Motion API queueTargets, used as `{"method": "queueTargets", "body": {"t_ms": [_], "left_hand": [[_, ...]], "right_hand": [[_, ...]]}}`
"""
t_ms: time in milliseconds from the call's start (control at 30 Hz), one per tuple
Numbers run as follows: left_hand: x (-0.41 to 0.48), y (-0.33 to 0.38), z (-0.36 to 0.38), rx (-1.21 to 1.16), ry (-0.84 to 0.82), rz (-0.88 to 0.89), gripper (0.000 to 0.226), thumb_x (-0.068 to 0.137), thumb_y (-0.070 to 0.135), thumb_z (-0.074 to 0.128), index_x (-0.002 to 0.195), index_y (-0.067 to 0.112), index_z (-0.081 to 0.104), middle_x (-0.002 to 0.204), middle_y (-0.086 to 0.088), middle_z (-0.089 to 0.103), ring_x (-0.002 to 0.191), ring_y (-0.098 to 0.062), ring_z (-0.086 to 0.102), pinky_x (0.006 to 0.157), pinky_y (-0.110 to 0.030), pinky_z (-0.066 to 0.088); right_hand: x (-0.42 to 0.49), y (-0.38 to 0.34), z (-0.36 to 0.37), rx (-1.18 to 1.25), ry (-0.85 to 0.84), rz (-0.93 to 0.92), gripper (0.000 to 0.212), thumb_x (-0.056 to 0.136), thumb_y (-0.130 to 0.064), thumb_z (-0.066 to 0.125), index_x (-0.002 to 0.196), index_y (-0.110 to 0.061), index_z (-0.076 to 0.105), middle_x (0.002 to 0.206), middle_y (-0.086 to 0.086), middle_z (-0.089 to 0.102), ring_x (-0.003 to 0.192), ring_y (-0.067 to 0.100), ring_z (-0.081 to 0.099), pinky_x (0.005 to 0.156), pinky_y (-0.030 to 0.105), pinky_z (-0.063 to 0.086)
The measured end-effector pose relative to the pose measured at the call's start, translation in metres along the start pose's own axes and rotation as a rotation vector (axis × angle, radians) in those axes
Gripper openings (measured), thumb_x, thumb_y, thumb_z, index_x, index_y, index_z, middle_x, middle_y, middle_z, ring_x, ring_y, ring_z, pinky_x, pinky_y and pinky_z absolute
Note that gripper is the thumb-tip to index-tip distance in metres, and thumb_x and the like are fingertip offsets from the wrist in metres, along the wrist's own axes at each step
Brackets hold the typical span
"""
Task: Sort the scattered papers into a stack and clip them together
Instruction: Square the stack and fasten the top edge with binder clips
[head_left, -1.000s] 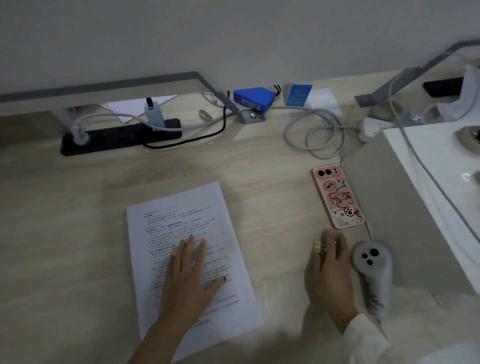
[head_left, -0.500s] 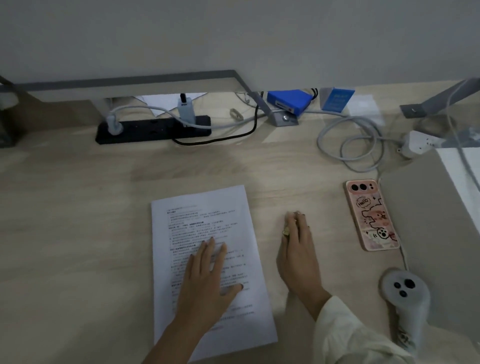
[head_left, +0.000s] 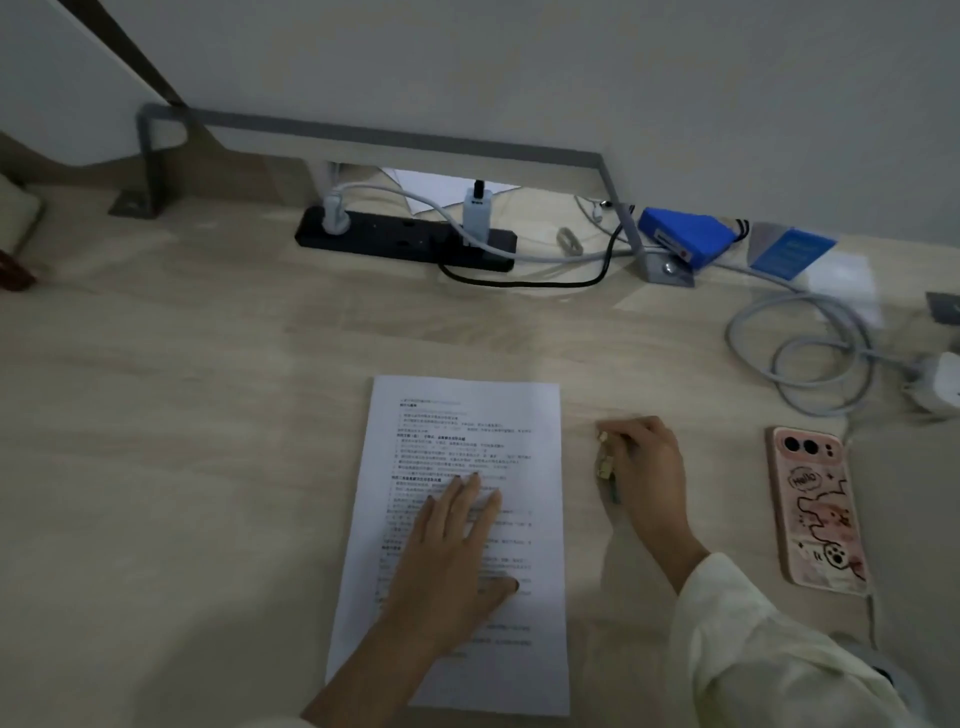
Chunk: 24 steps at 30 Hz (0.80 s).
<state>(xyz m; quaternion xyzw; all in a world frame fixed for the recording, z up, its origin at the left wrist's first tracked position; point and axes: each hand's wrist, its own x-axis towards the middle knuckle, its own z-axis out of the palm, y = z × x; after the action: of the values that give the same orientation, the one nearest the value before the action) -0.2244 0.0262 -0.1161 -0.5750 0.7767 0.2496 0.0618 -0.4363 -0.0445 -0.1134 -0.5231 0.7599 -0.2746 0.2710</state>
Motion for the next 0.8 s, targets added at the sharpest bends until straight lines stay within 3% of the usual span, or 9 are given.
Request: {"method": "queueTargets", "body": {"t_ms": [100, 200, 233, 300, 367, 433, 567, 700, 800], "left_hand": [[-0.001, 0.000, 0.000, -0.009, 0.002, 0.002, 0.086, 0.083, 0.063, 0.038, 0.145, 0.026, -0.010, 0.148, 0.005, -0.025, 0.137, -0.011, -0.026, 0.116, -0.035, -0.011], [0.000, -0.002, 0.002, -0.019, 0.012, -0.008, 0.082, 0.072, 0.069, 0.035, 0.138, 0.022, 0.035, 0.148, -0.004, 0.035, 0.134, -0.019, 0.021, 0.110, -0.039, 0.032], [0.001, -0.003, -0.001, -0.018, 0.012, -0.018, 0.080, 0.071, 0.069, 0.034, 0.136, 0.022, 0.040, 0.147, -0.002, 0.036, 0.132, -0.019, 0.023, 0.106, -0.040, 0.037], [0.003, -0.003, -0.007, -0.091, 0.080, 0.021, 0.075, 0.078, 0.063, 0.030, 0.141, 0.023, 0.032, 0.152, 0.004, 0.017, 0.135, -0.016, 0.009, 0.114, -0.040, 0.023], [0.005, -0.003, -0.014, -0.235, 0.190, 0.025, 0.064, 0.082, 0.058, 0.032, 0.133, 0.020, 0.043, 0.143, 0.004, 0.035, 0.127, -0.013, 0.021, 0.109, -0.037, 0.034], [0.012, -0.003, -0.032, -0.445, 0.278, -0.020, 0.050, 0.082, 0.057, 0.037, 0.115, 0.022, 0.053, 0.118, 0.009, 0.050, 0.109, -0.005, 0.037, 0.093, -0.020, 0.039], [0.028, -0.002, -0.071, -1.102, 0.012, -0.150, 0.021, 0.089, 0.039, 0.051, 0.103, 0.023, 0.059, 0.099, 0.012, 0.065, 0.090, -0.002, 0.061, 0.079, -0.020, 0.047], [0.036, -0.018, -0.084, -1.155, 0.029, -0.065, 0.014, 0.092, 0.020, 0.051, 0.092, 0.010, 0.061, 0.081, 0.007, 0.068, 0.075, -0.002, 0.065, 0.069, -0.018, 0.051], [0.038, -0.031, -0.086, -1.166, 0.047, -0.076, 0.013, 0.092, 0.018, 0.051, 0.092, 0.010, 0.061, 0.079, 0.007, 0.068, 0.074, -0.001, 0.065, 0.071, -0.017, 0.050]], "right_hand": [[0.007, -0.007, -0.006, 0.189, 0.026, 0.166, 0.021, 0.089, -0.001, 0.049, 0.095, -0.011, 0.067, 0.098, 0.007, 0.062, 0.093, 0.024, 0.059, 0.078, 0.025, 0.043], [0.006, -0.018, -0.016, 0.358, 0.074, 0.307, 0.023, 0.089, -0.004, 0.050, 0.106, -0.011, 0.063, 0.092, 0.009, 0.062, 0.082, 0.022, 0.059, 0.069, 0.023, 0.047], [0.004, -0.023, -0.020, 0.422, 0.068, 0.336, 0.023, 0.089, -0.004, 0.051, 0.108, -0.010, 0.062, 0.090, 0.009, 0.062, 0.081, 0.021, 0.058, 0.072, 0.023, 0.048], [-0.002, -0.036, -0.025, 0.538, 0.013, 0.361, 0.018, 0.088, -0.004, 0.055, 0.102, -0.009, 0.064, 0.088, 0.007, 0.064, 0.079, 0.018, 0.060, 0.076, 0.022, 0.049], [-0.012, -0.051, -0.026, 0.597, -0.083, 0.363, 0.010, 0.086, -0.004, 0.058, 0.090, -0.009, 0.065, 0.084, 0.006, 0.066, 0.074, 0.012, 0.062, 0.070, 0.018, 0.049], [-0.021, -0.067, -0.021, 0.608, -0.171, 0.349, 0.007, 0.084, -0.002, 0.059, 0.085, -0.005, 0.065, 0.077, 0.006, 0.066, 0.064, 0.006, 0.063, 0.062, 0.013, 0.051], [-0.031, -0.093, -0.007, 0.620, -0.311, 0.293, 0.008, 0.082, -0.001, 0.061, 0.088, 0.004, 0.065, 0.075, 0.008, 0.068, 0.066, 0.010, 0.063, 0.064, 0.013, 0.052], [-0.033, -0.111, 0.007, 0.608, -0.391, 0.253, 0.005, 0.082, -0.004, 0.063, 0.080, -0.006, 0.067, 0.072, 0.003, 0.066, 0.070, 0.010, 0.061, 0.063, 0.012, 0.049], [-0.024, -0.117, 0.015, 0.616, -0.448, 0.303, 0.010, 0.082, -0.007, 0.063, 0.091, -0.009, 0.067, 0.081, 0.003, 0.064, 0.075, 0.012, 0.061, 0.067, 0.014, 0.052]]}}
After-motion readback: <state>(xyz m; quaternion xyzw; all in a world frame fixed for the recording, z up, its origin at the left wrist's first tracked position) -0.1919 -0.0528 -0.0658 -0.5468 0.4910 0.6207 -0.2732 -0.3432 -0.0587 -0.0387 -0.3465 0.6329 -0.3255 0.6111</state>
